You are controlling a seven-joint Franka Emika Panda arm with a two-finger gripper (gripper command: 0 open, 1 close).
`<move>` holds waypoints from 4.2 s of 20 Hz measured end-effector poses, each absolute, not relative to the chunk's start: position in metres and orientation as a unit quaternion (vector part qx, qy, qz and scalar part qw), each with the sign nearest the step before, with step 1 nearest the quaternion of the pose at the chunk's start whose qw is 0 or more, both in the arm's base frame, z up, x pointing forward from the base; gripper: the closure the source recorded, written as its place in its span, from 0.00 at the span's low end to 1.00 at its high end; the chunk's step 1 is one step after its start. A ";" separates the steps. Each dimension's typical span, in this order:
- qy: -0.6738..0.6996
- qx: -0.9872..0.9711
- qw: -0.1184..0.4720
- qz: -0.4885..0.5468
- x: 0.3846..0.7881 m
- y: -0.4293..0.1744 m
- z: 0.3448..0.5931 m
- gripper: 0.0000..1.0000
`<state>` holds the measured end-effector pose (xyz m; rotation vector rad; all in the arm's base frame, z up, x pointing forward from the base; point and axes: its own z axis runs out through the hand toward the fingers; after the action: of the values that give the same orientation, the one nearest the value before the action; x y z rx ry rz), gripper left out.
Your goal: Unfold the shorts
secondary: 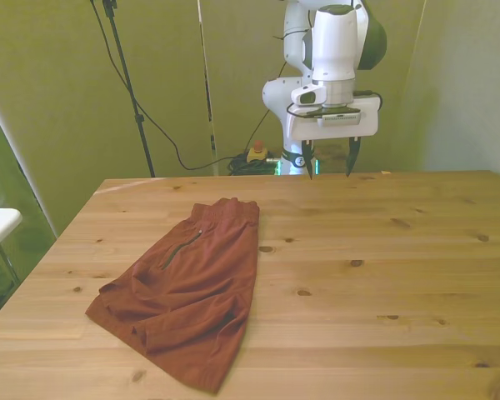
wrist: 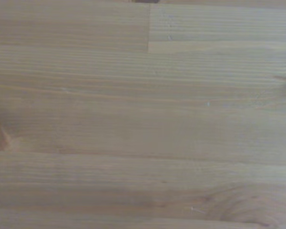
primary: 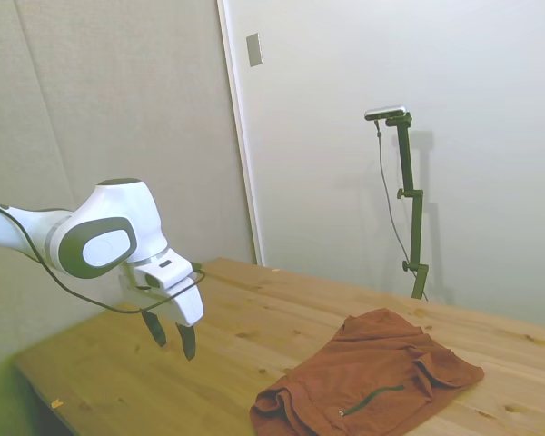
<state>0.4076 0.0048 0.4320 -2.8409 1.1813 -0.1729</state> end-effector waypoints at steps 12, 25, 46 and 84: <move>0.513 -0.844 0.054 -0.146 0.486 -0.134 0.487 0.00; 0.687 -0.700 0.085 -0.176 0.574 -0.370 0.461 0.00; 0.719 -0.675 0.113 -0.123 0.627 -0.416 0.363 1.00; 0.666 -0.722 0.130 -0.137 0.619 -0.394 0.400 1.00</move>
<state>0.6190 -0.3941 0.3999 -2.0964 1.9352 -0.3977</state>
